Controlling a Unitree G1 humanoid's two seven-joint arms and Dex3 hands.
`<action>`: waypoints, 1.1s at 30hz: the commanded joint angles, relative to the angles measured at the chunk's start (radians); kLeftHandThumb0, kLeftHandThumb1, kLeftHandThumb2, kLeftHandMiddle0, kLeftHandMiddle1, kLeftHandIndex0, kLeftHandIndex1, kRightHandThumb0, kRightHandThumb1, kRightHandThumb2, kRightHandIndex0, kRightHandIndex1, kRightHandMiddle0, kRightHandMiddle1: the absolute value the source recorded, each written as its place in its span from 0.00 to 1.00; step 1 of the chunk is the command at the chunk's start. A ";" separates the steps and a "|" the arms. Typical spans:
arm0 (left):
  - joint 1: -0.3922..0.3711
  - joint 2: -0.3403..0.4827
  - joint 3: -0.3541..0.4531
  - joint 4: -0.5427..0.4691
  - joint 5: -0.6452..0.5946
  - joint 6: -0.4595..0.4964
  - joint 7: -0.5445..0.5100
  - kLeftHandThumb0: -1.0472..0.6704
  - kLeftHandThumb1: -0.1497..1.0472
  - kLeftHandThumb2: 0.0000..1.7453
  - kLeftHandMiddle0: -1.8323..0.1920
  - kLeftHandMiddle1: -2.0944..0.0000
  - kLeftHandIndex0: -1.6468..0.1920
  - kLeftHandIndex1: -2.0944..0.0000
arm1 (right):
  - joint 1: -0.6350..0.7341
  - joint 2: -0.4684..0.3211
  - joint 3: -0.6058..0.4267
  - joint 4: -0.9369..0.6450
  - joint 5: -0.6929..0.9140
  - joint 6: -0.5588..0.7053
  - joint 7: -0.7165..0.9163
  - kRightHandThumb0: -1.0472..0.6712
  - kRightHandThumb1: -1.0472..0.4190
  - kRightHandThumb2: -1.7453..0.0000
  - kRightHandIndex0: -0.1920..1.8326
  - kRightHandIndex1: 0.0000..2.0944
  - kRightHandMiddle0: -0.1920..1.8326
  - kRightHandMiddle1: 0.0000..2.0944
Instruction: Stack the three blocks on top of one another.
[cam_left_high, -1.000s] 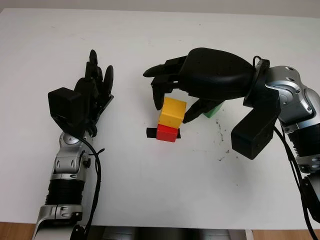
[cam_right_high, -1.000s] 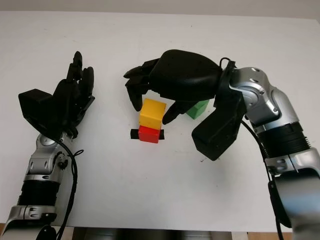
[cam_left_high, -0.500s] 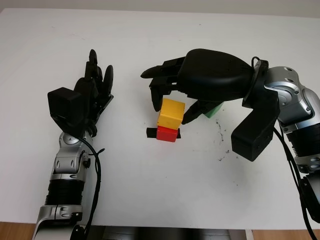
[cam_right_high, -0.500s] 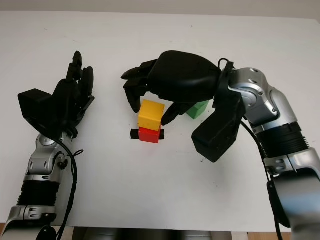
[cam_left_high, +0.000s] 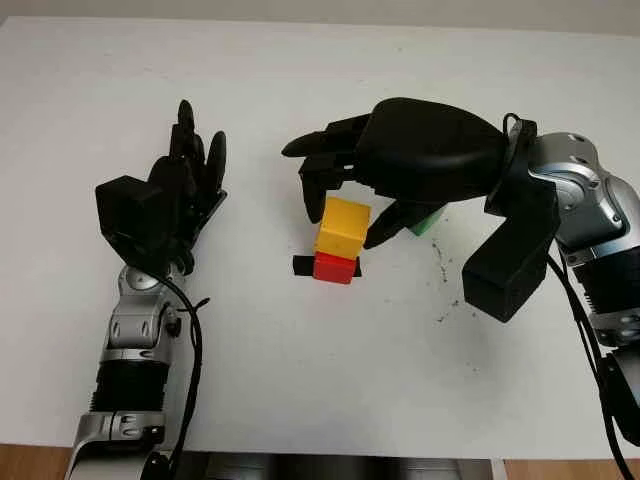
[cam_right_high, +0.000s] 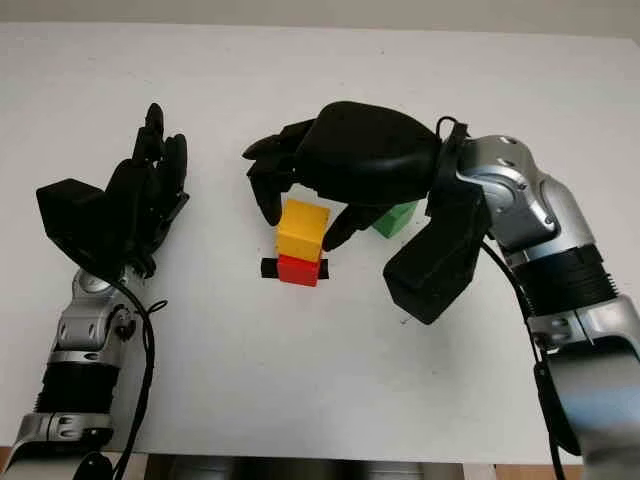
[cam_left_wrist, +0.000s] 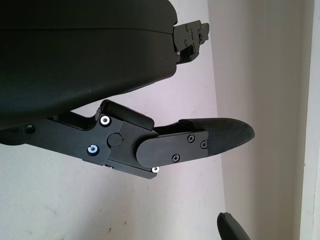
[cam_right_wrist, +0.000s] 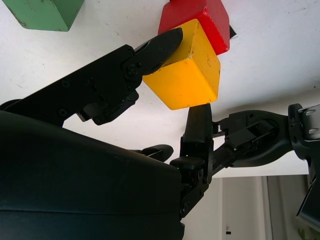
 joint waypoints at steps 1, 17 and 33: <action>0.014 0.000 0.001 -0.010 0.000 -0.013 -0.001 0.19 1.00 0.32 1.00 1.00 1.00 1.00 | 0.002 -0.007 0.007 -0.020 0.020 0.004 0.017 0.40 0.08 0.98 0.27 0.02 0.32 0.70; 0.020 0.000 0.007 -0.019 -0.009 0.005 -0.004 0.19 1.00 0.31 1.00 0.99 1.00 1.00 | 0.009 -0.019 0.010 -0.056 0.020 0.044 0.102 0.32 0.09 0.97 0.22 0.01 0.22 0.46; 0.022 -0.004 0.008 -0.017 -0.014 0.000 0.003 0.19 1.00 0.31 1.00 1.00 1.00 1.00 | -0.004 -0.073 0.002 -0.173 -0.011 0.180 0.222 0.14 0.13 0.97 0.00 0.00 0.00 0.05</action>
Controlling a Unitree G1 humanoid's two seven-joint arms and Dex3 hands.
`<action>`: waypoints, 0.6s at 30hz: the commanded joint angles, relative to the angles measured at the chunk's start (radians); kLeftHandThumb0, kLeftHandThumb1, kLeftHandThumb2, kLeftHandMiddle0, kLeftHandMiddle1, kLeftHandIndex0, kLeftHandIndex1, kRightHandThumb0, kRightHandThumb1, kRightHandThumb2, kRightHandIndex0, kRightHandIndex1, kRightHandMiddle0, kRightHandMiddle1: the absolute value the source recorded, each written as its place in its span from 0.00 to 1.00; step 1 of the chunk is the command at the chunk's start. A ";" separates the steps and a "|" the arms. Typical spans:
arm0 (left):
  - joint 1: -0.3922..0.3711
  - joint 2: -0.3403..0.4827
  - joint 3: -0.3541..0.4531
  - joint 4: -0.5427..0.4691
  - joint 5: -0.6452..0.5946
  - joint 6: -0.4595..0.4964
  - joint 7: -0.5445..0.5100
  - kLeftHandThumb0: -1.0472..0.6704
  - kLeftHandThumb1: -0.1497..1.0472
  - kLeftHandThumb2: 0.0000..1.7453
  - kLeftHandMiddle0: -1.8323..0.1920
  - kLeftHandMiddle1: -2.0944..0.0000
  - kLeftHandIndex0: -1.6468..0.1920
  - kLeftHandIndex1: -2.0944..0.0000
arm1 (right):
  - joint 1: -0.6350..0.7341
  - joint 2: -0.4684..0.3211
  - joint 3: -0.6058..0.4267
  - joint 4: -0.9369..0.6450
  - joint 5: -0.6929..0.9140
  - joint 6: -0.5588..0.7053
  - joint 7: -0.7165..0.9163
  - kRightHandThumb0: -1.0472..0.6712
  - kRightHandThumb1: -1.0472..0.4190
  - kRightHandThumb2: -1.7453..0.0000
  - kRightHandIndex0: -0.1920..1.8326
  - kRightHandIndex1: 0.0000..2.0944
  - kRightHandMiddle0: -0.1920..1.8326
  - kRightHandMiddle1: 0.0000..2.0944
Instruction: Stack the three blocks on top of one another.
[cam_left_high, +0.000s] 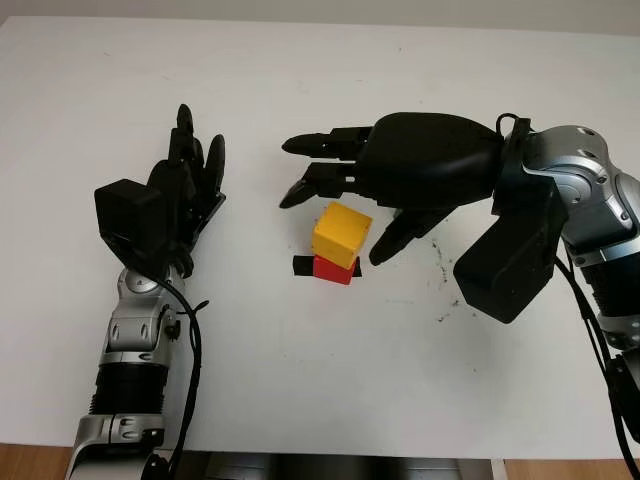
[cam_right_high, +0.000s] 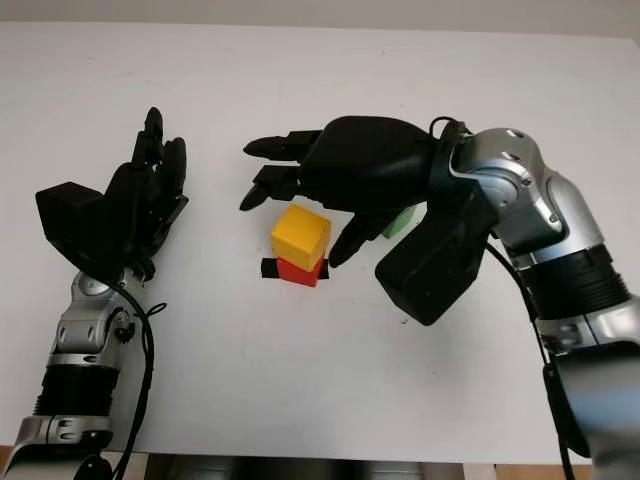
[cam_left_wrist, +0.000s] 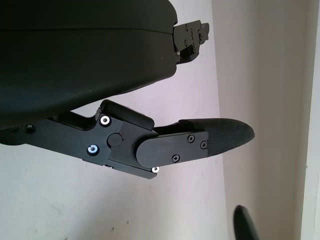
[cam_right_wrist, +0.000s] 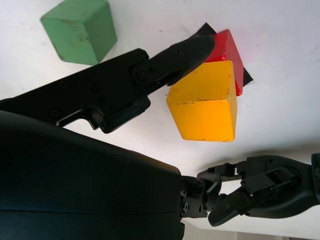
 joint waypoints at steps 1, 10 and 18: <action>0.010 -0.003 0.005 -0.011 -0.001 -0.006 0.004 0.19 1.00 0.31 1.00 1.00 1.00 1.00 | -0.010 -0.031 -0.019 -0.045 0.009 0.022 0.013 0.13 0.12 0.97 0.00 0.00 0.00 0.02; 0.006 0.009 0.000 -0.003 0.013 -0.021 0.009 0.20 1.00 0.33 1.00 0.99 1.00 1.00 | 0.010 -0.157 -0.177 -0.160 0.120 0.246 0.067 0.13 0.10 0.96 0.00 0.00 0.04 0.02; -0.013 0.012 0.008 0.024 0.007 -0.031 -0.001 0.18 1.00 0.31 1.00 0.98 1.00 1.00 | 0.037 -0.242 -0.234 0.003 0.043 0.252 -0.064 0.08 0.07 0.97 0.01 0.01 0.08 0.04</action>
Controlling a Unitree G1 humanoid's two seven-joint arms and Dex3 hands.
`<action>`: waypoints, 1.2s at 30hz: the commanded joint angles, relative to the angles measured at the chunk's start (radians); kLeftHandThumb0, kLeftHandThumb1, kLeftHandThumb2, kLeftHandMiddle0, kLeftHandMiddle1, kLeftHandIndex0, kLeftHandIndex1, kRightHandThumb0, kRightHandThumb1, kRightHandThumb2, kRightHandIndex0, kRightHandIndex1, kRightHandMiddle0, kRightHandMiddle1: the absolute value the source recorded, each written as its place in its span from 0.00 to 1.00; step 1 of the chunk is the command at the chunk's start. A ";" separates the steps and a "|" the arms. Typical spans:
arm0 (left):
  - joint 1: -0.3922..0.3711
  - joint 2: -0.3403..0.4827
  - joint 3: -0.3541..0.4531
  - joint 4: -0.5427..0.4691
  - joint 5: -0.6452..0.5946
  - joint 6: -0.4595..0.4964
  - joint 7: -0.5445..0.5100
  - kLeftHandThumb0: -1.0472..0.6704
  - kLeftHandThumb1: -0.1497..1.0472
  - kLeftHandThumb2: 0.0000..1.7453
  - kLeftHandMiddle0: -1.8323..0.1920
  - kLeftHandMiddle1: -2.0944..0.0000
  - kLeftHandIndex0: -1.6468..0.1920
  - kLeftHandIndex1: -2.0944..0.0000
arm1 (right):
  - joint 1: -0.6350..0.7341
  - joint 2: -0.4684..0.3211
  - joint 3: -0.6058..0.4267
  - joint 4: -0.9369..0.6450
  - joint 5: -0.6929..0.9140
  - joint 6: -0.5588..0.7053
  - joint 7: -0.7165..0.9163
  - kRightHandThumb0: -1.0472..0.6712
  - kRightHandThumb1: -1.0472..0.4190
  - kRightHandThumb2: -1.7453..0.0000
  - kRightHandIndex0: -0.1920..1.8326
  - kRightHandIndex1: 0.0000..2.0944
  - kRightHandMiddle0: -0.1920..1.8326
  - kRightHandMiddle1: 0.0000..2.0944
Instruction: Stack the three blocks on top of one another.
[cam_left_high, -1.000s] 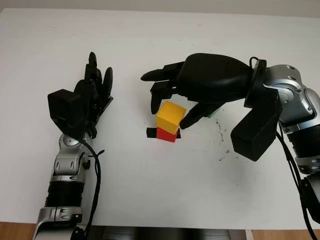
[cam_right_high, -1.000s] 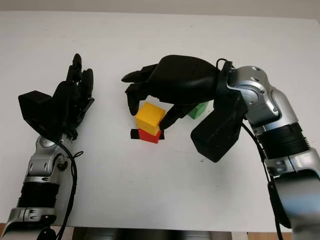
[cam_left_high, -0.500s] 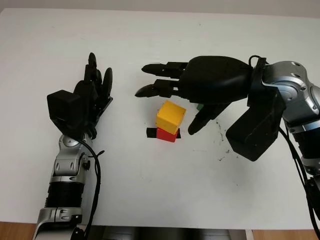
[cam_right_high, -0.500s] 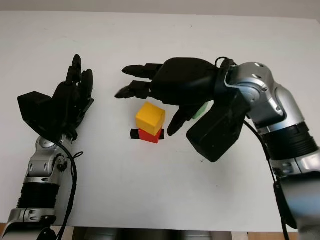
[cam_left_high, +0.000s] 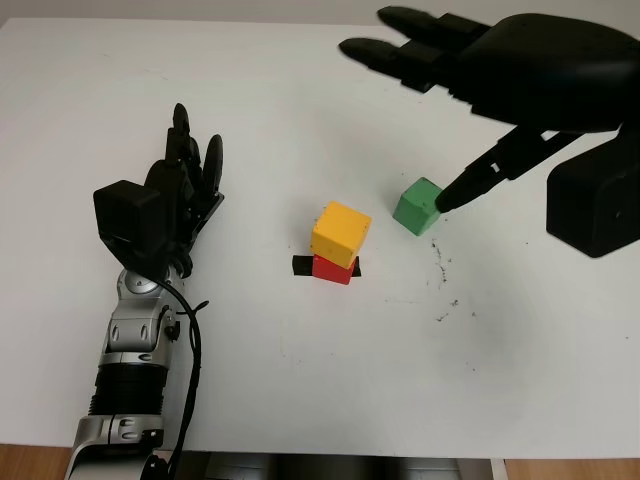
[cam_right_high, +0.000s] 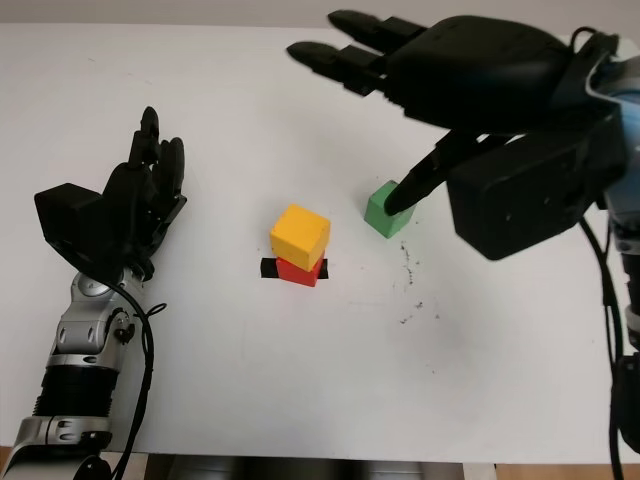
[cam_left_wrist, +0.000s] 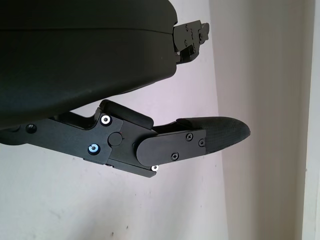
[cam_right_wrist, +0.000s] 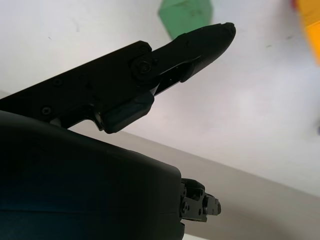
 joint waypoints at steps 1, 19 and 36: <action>-0.011 0.010 0.007 0.007 -0.004 -0.011 -0.004 0.18 1.00 0.30 1.00 0.98 1.00 1.00 | 0.025 -0.027 -0.011 0.045 -0.012 -0.015 -0.028 0.08 0.07 0.97 0.01 0.01 0.08 0.04; -0.028 0.041 0.013 0.009 -0.011 0.005 -0.042 0.18 1.00 0.31 1.00 0.99 1.00 1.00 | 0.073 0.013 0.121 0.165 -0.184 0.039 -0.136 0.17 0.13 0.98 0.04 0.03 0.14 0.06; -0.041 0.045 0.012 0.010 0.000 0.007 -0.044 0.19 1.00 0.32 1.00 0.99 1.00 1.00 | 0.123 0.074 0.152 0.229 -0.183 -0.022 -0.263 0.27 0.17 0.97 0.12 0.04 0.24 0.07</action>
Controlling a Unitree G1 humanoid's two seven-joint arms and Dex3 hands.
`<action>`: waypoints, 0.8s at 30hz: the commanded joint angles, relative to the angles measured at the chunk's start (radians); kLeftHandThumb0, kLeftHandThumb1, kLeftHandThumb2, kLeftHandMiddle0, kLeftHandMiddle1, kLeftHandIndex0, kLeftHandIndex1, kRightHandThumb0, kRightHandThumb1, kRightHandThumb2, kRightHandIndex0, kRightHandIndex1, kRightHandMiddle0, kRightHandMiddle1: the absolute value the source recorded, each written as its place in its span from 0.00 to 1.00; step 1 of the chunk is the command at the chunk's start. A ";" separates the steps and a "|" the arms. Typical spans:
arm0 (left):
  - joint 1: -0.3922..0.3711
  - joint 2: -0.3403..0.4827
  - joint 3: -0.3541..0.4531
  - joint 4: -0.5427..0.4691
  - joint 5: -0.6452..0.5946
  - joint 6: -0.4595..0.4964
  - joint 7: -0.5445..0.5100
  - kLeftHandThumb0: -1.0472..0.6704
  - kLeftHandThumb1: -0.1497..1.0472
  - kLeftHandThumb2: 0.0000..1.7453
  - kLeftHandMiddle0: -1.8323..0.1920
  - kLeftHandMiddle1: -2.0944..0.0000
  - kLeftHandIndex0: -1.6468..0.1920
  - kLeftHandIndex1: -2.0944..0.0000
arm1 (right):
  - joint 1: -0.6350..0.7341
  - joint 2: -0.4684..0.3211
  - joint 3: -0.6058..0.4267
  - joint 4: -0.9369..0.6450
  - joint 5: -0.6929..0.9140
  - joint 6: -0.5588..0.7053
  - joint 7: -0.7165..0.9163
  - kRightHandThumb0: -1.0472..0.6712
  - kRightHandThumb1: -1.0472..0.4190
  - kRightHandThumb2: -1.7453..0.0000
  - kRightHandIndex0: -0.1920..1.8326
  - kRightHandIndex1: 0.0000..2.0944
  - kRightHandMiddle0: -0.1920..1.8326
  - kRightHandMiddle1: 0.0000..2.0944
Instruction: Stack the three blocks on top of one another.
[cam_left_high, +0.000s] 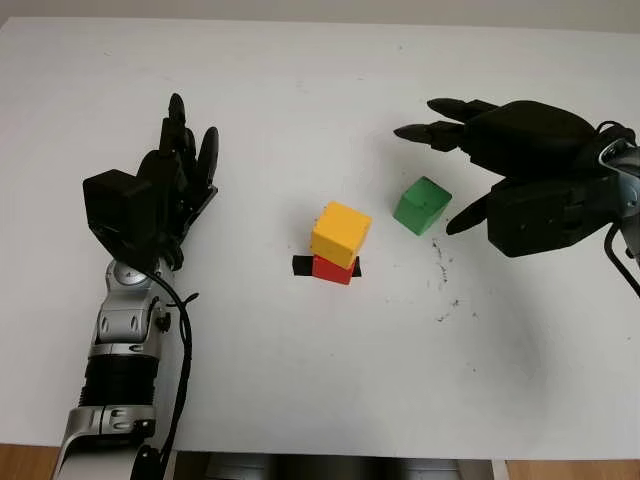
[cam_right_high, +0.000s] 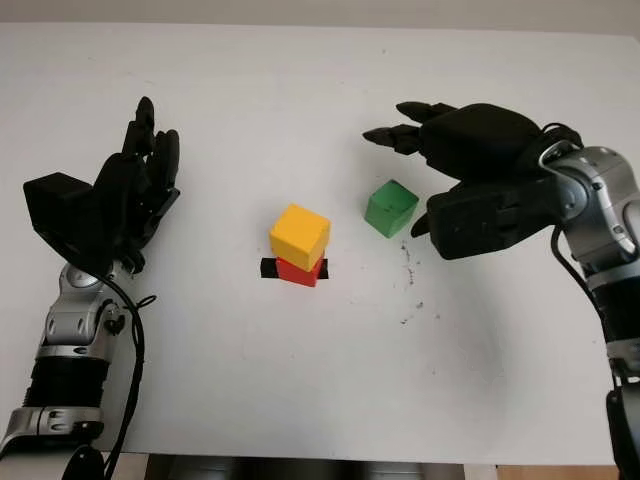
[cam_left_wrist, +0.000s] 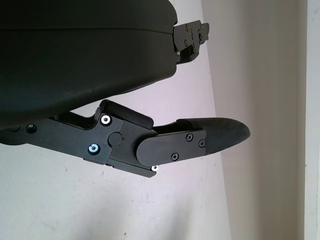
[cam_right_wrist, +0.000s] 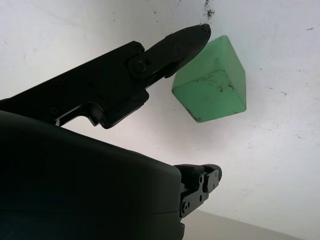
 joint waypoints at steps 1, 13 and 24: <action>-0.010 0.008 0.001 0.001 -0.003 -0.001 -0.004 0.19 1.00 0.32 1.00 0.99 1.00 1.00 | 0.011 0.007 0.005 0.007 0.004 -0.007 -0.009 0.27 0.17 0.97 0.12 0.04 0.24 0.07; -0.011 0.012 0.007 0.014 -0.008 -0.018 -0.013 0.19 1.00 0.32 1.00 0.99 1.00 1.00 | -0.002 0.015 0.027 0.064 -0.016 -0.040 -0.048 0.32 0.17 0.97 0.18 0.05 0.37 0.09; -0.011 0.010 0.008 0.020 -0.008 -0.018 -0.012 0.20 1.00 0.32 1.00 0.99 1.00 1.00 | -0.008 0.022 0.048 0.081 -0.038 -0.047 -0.060 0.35 0.15 0.97 0.21 0.04 0.44 0.08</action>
